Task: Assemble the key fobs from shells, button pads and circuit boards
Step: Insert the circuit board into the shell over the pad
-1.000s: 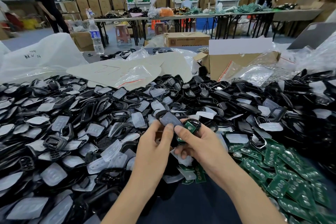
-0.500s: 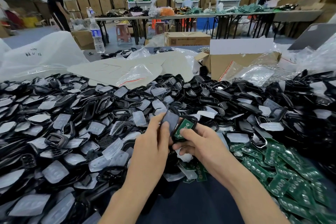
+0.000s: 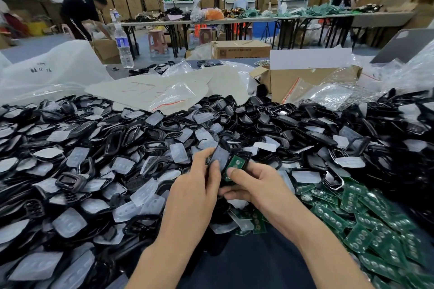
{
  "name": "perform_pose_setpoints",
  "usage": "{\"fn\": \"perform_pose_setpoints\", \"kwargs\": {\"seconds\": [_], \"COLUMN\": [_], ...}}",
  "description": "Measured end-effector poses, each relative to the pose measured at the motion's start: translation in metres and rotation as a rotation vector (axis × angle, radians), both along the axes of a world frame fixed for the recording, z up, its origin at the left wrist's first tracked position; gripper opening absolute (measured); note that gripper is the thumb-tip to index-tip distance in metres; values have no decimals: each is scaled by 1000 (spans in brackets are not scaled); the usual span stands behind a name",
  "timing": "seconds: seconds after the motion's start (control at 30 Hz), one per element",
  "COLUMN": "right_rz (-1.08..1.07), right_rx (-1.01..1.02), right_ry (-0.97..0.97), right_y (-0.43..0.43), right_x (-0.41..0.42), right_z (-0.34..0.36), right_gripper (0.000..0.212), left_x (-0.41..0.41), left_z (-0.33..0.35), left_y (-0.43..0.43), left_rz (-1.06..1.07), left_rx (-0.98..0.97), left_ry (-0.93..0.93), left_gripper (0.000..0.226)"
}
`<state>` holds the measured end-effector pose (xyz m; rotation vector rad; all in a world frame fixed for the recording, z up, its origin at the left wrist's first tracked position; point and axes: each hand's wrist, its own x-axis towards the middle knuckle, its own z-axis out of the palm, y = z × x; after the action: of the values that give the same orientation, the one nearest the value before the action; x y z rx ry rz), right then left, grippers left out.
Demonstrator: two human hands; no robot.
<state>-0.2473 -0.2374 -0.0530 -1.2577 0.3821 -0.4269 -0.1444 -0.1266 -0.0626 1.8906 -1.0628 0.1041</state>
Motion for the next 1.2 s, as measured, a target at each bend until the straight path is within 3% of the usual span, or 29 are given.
{"fn": "perform_pose_setpoints", "kwargs": {"seconds": [0.13,0.27,0.47,0.77,0.83,0.9,1.1,1.2], "right_rz": [68,120,111,52,43,29,-10,-27], "right_rx": [51,88,51,70,68,67,71,66], "right_ry": [-45,-74,-51,5,11,15,9,-4], "right_y": [-1,-1,-1,1,3,3,0,0], "right_x": [-2,-3,-3,-3,-2,-1,-1,-1], "right_z": [3,5,5,4,4,3,1,1], "right_gripper": [16,31,46,31,32,37,38,38], "left_x": [0,0,-5,-7,-7,-6,-5,-4], "left_z": [1,3,9,15,17,14,8,8], "left_y": [2,3,5,7,8,8,11,13], "left_rz": [5,23,19,5,-24,-27,-125,-169], "left_rx": [18,19,72,154,185,163,197,194], "left_ry": [-53,-107,-113,-226,-310,-348,-275,-318], "left_gripper": [49,43,59,54,42,48,66,53]}}
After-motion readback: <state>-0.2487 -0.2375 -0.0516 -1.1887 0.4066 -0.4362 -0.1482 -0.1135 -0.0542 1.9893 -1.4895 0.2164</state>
